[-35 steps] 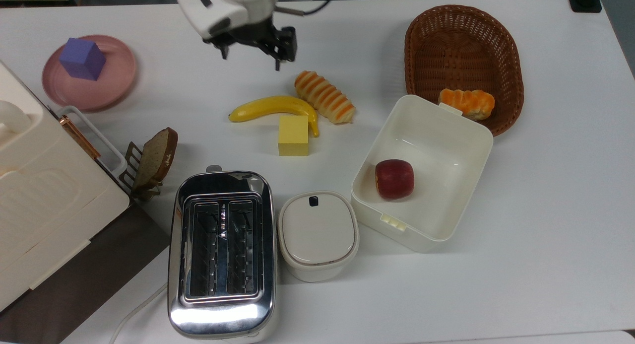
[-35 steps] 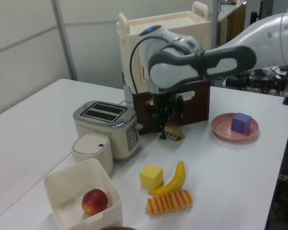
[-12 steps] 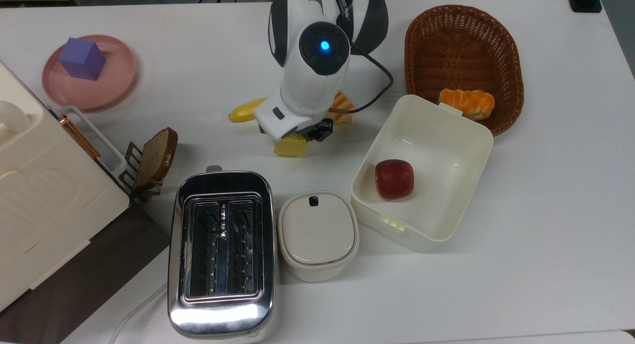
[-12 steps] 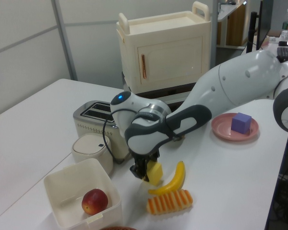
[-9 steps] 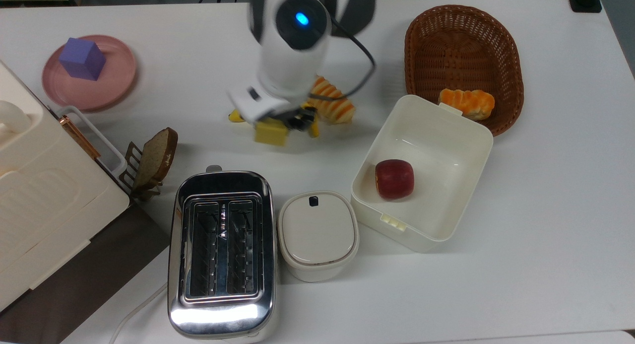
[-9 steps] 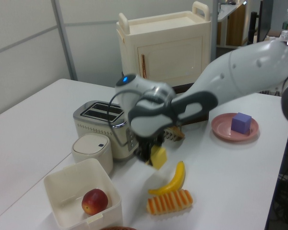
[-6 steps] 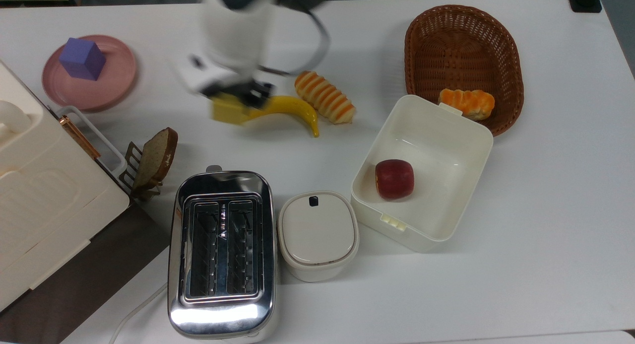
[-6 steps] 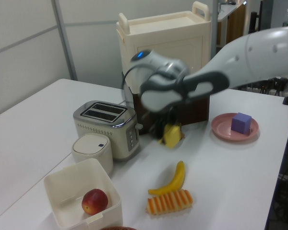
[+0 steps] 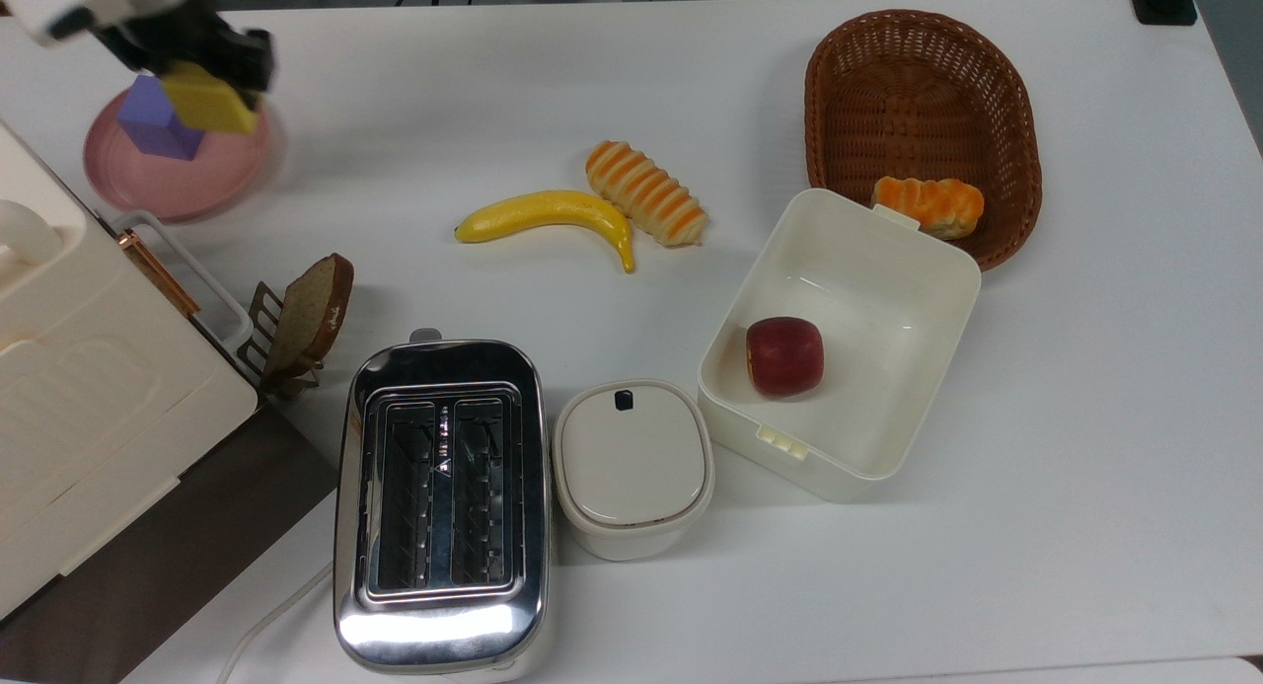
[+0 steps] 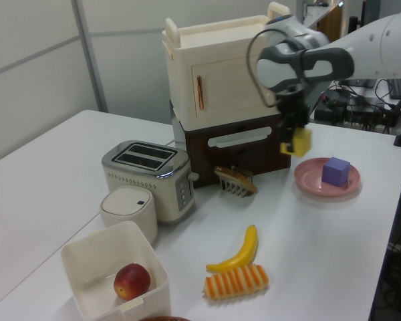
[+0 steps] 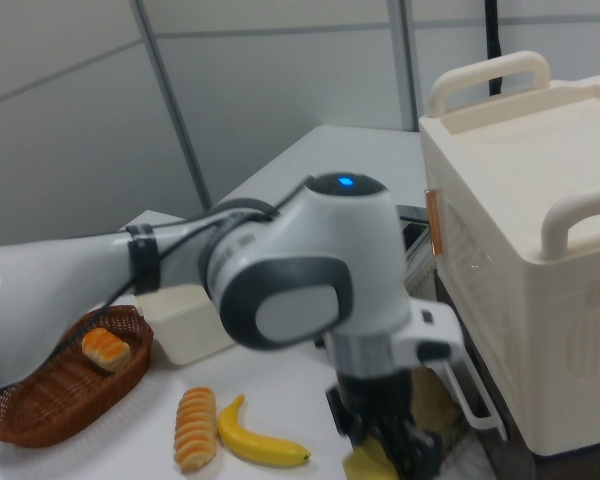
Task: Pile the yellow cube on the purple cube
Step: 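Lower the yellow cube onto the purple cube and open the gripper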
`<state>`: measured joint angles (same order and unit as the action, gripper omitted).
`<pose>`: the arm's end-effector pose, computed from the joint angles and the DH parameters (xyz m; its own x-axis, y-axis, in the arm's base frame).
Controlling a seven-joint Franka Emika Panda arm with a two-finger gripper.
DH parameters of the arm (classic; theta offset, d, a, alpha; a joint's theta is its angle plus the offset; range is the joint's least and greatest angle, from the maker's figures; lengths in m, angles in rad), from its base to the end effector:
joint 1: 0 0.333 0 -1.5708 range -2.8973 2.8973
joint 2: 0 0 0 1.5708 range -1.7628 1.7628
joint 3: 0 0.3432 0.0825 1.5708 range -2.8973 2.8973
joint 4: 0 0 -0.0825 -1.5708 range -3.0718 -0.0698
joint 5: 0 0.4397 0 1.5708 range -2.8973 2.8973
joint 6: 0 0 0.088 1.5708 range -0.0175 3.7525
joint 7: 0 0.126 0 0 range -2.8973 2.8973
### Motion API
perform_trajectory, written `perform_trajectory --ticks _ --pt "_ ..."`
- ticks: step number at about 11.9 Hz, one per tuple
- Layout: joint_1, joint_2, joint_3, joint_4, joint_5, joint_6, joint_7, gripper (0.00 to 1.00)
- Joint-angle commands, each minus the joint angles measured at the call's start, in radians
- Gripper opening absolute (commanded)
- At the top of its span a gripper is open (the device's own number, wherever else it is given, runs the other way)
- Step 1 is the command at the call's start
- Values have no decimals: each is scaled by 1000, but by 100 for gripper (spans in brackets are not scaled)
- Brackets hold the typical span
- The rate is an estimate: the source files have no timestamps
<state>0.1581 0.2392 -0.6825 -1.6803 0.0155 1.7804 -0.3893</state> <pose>0.5923 -0.3059 0.4703 0.9821 -0.1359 -0.1301 -0.1245 -0.9879 0.0923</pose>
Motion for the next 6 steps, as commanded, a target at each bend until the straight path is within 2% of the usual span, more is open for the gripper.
perform_trajectory --ticks 1,3,6 --pt "-32 17 -69 -24 21 20 -136 51" --pt "-48 19 -92 -36 23 37 -187 51" --pt "-95 28 -98 -97 23 108 -230 51"
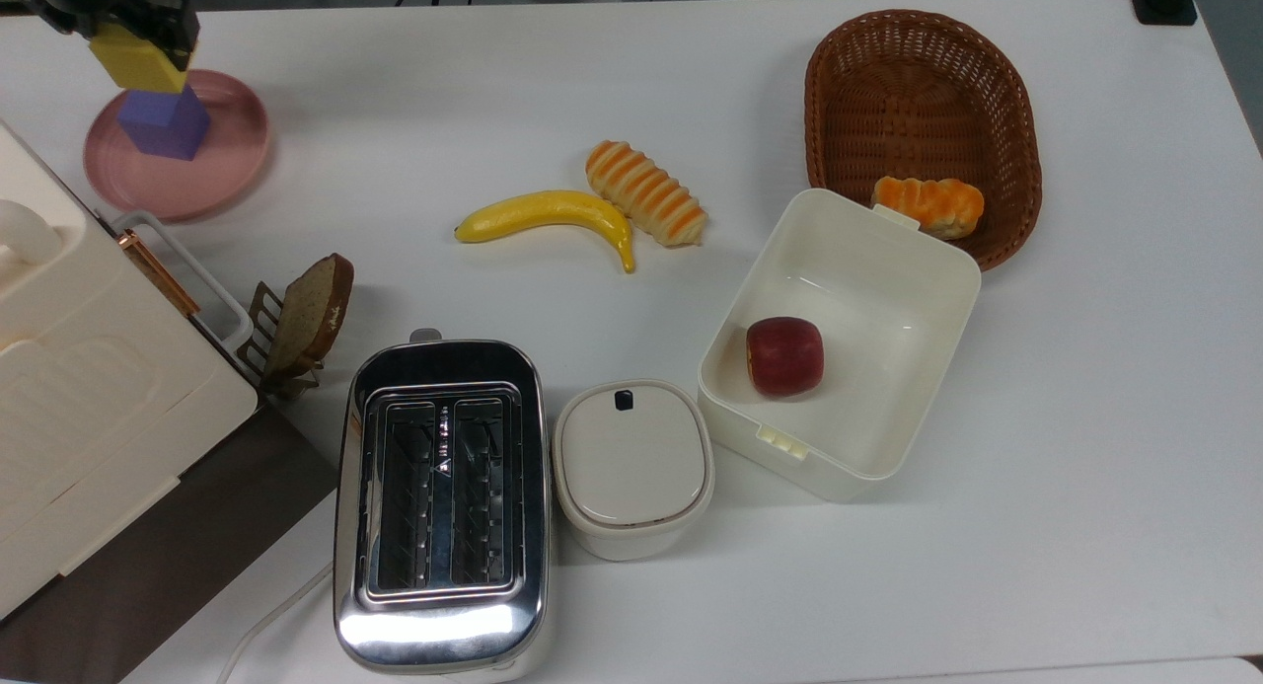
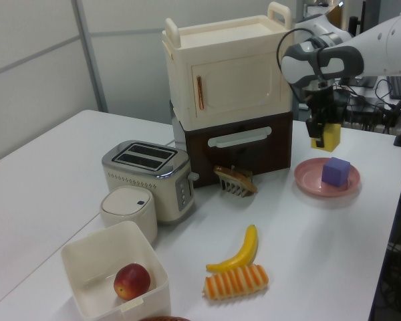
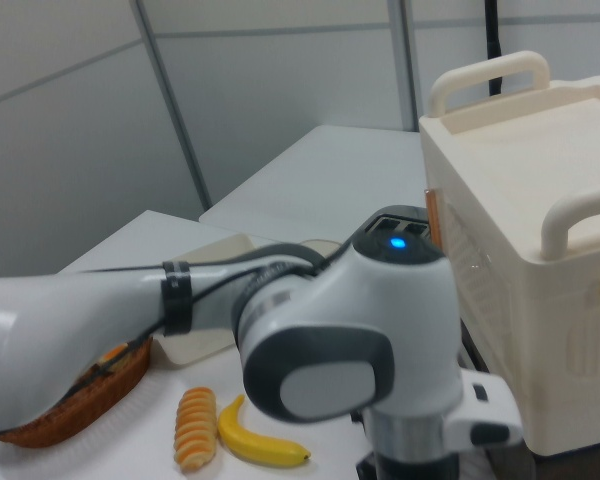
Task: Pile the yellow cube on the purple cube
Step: 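Lower the yellow cube onto the purple cube and open the gripper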
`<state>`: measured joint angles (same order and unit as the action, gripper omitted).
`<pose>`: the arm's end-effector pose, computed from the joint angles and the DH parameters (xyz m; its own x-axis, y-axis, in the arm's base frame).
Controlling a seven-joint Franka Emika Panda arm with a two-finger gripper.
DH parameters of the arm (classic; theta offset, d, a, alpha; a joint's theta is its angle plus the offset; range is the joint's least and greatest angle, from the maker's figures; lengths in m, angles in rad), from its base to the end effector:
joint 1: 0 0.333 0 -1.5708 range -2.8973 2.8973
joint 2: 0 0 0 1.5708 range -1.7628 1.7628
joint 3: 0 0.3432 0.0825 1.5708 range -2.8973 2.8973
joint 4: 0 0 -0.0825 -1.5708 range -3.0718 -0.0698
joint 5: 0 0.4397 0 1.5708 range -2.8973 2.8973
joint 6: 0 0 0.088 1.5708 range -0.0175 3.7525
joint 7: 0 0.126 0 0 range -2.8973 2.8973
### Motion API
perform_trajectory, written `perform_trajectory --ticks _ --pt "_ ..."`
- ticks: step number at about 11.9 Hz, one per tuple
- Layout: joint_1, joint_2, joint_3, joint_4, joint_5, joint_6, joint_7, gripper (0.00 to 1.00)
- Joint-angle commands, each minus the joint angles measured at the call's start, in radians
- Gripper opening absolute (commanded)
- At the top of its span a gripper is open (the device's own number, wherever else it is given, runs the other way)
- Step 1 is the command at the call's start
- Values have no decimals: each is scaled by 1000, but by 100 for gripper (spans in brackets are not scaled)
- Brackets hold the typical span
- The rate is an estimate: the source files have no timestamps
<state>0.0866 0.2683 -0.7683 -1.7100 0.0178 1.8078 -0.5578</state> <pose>0.5389 -0.3908 0.4510 0.9776 -0.1256 -0.1692 -0.1112 -0.9895 0.0920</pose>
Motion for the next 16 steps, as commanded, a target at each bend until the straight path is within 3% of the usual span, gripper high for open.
perform_trajectory --ticks 1,7,9,10,11,13,16 --pt "-33 14 -12 -91 21 112 -77 51" --pt "-59 60 -11 -105 21 186 -82 53" --pt "-59 63 -12 -106 21 186 -80 65" --pt "-59 63 -11 -106 22 186 -79 77" --pt "-59 72 -11 -105 42 186 -71 100" --pt "-59 78 -11 -102 85 188 -70 100" --pt "-53 72 -12 -94 85 174 -68 100"
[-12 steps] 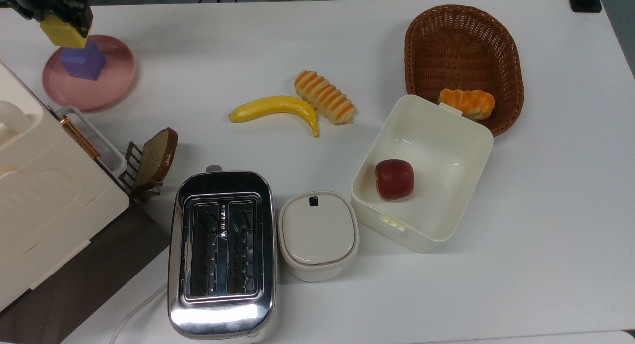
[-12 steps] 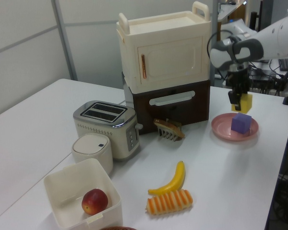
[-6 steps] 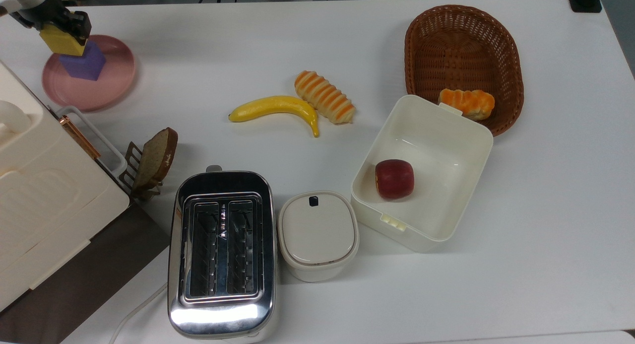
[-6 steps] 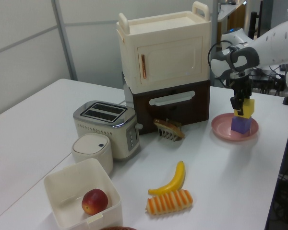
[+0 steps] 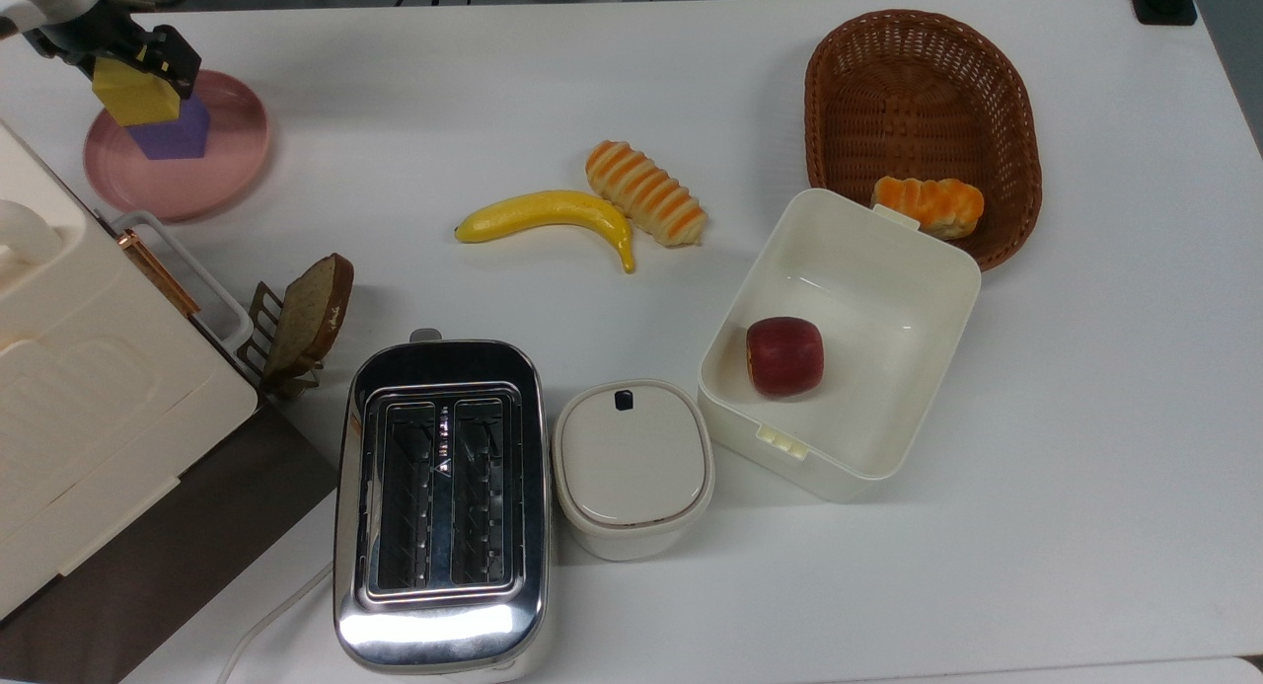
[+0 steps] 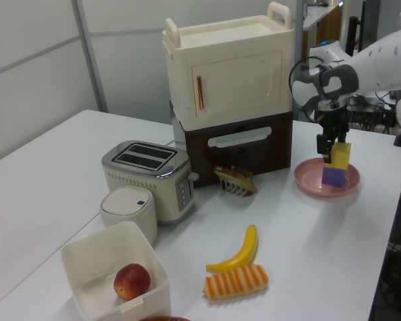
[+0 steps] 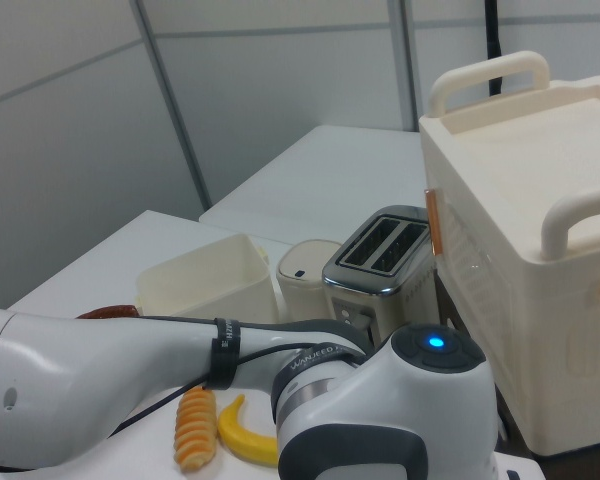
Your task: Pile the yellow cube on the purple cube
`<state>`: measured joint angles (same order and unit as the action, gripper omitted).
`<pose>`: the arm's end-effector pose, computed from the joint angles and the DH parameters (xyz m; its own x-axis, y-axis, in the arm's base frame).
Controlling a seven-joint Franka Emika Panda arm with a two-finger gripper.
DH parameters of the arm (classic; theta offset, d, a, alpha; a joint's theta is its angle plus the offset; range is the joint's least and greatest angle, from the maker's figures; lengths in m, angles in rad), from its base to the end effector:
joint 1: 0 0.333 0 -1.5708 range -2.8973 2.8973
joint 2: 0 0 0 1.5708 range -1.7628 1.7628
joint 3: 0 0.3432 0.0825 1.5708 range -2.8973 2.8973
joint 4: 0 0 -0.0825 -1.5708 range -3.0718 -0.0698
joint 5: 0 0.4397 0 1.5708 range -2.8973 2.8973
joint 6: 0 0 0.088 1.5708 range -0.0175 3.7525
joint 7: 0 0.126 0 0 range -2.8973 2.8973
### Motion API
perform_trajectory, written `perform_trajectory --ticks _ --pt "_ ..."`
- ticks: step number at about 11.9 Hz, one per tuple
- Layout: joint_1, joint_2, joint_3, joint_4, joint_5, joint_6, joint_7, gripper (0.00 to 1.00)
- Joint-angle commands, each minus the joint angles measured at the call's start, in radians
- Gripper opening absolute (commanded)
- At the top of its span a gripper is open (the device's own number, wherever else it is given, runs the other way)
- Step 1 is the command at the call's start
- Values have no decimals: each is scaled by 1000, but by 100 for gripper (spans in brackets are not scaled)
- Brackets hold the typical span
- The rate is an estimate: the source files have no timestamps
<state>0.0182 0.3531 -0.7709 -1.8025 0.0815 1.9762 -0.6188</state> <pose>0.5155 -0.4304 0.3739 0.9752 -0.1528 -0.1604 -0.1388 -0.9857 0.0950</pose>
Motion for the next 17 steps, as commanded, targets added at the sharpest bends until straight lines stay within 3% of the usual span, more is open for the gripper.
perform_trajectory --ticks 1,4,7,8,10,13,14,16,17 --pt "17 -22 -10 2 21 3 -6 100" --pt "23 -80 -7 79 9 -89 68 100" --pt "103 -108 13 166 6 -201 218 100" --pt "132 -127 56 166 -3 -235 294 100" --pt "125 -189 227 167 -63 -295 454 100" --pt "100 -209 399 181 -95 -318 571 100" --pt "71 -207 480 198 -97 -318 602 100" --pt "45 -207 550 199 -97 -318 608 100" --pt "45 -207 553 201 -97 -318 599 100"
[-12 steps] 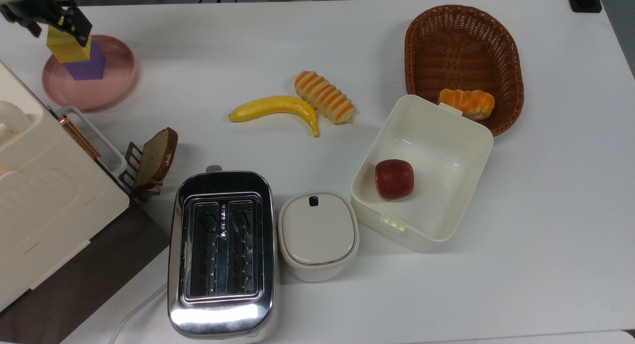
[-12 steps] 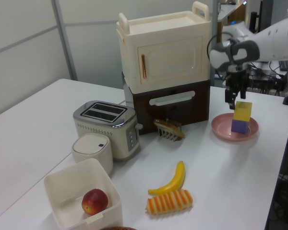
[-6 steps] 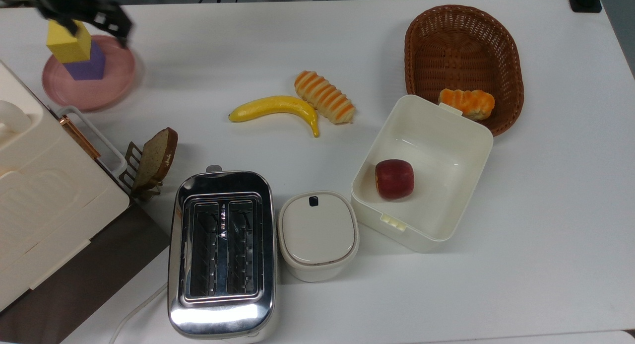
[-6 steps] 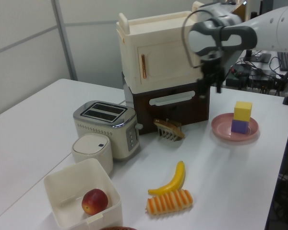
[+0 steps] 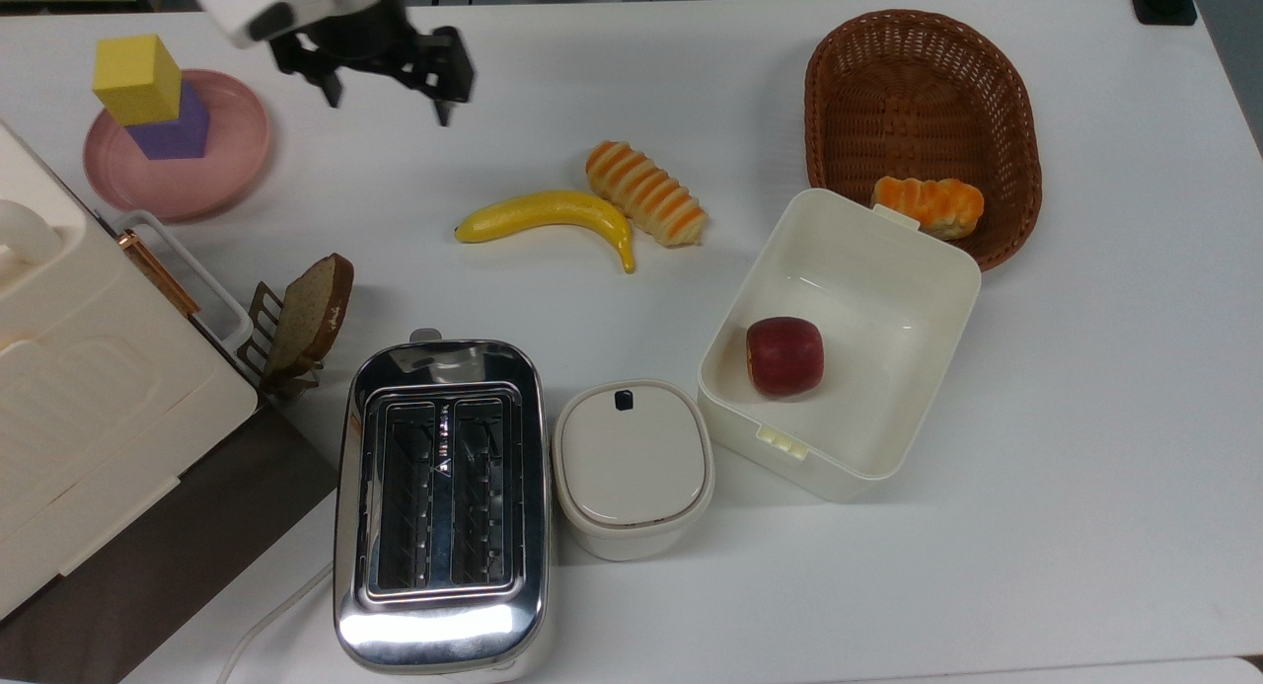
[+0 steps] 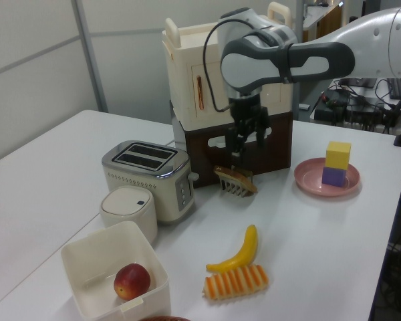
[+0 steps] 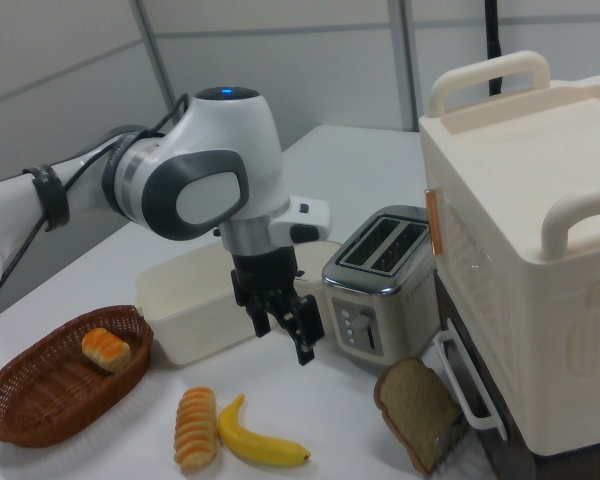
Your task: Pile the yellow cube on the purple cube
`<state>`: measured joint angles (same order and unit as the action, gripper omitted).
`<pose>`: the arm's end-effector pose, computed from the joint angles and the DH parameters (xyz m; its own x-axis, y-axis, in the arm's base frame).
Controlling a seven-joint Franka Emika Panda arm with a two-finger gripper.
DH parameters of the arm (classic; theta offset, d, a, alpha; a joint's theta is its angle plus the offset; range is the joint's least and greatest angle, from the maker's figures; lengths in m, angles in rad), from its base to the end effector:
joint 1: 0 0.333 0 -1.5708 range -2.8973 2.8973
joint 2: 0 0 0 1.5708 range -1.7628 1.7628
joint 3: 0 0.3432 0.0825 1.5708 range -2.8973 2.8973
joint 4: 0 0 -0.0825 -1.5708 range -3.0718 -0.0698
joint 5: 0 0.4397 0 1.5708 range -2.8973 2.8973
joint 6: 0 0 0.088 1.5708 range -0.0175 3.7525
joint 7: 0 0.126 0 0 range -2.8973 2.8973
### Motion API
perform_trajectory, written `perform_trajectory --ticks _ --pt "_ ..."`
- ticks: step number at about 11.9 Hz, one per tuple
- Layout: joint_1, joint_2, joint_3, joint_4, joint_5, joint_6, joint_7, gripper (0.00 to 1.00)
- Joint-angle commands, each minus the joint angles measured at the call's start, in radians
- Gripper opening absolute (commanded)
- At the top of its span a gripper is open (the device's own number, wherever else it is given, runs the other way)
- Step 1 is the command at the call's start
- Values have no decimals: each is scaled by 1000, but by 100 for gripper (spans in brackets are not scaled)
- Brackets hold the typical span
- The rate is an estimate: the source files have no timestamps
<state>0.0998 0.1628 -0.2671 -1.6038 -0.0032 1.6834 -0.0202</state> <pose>0.6530 -0.1001 0.5244 0.9862 -0.1457 -0.0783 -0.1425 -0.9888 0.0443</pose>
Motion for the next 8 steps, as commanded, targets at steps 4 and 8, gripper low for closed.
perform_trajectory --ticks 4,8 --pt "-35 -9 39 30 -6 -14 11 100" --pt "-37 -5 38 30 -1 -11 11 100"
